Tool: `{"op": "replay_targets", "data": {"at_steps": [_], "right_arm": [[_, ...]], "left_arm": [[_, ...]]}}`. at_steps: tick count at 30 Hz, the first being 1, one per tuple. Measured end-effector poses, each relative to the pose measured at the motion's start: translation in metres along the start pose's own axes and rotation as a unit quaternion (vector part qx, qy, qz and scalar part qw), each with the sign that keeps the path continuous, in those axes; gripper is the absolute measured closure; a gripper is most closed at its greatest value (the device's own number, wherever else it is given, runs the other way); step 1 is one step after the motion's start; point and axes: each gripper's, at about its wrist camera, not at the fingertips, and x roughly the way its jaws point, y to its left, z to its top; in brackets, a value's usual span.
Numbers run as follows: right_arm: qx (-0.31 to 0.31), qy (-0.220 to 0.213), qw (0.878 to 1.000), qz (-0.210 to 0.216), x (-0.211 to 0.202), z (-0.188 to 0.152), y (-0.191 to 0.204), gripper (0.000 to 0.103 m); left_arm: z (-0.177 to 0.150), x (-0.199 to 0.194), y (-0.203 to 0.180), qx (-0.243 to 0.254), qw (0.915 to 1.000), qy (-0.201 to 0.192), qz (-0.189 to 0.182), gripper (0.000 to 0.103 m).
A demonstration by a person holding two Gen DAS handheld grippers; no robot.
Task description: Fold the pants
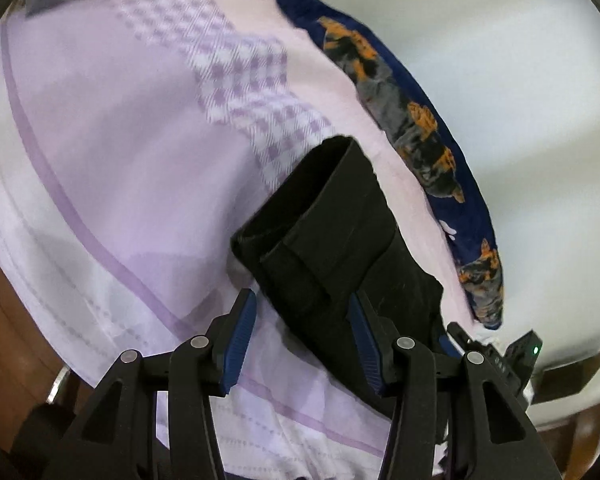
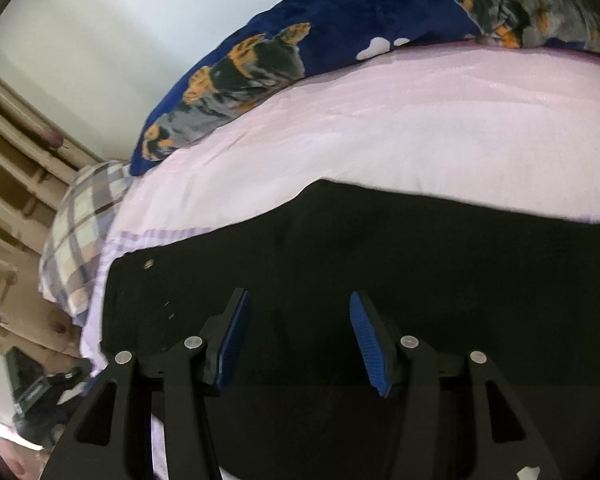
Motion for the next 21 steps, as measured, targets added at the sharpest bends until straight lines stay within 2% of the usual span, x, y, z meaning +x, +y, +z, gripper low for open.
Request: {"op": "replay_targets", "data": {"at_steps": [4, 14, 21], "right_arm": [[-0.004, 0.003, 1.0, 0.008, -0.009, -0.014, 0.007, 0.052], [0.011, 0.005, 1.0, 0.018, -0.016, -0.026, 0.009, 0.051], [0.011, 0.011, 1.0, 0.013, -0.01, -0.027, 0.012, 0.051]], "left_arm": [[-0.001, 0.014, 0.006, -0.024, 0.9994, 0.016, -0.017, 0.054], [0.007, 0.027, 0.031, -0.072, 0.9962, 0.004, -0.049, 0.054], [0.02, 0.041, 0.037, -0.082, 0.9941, -0.013, -0.07, 0.054]]}}
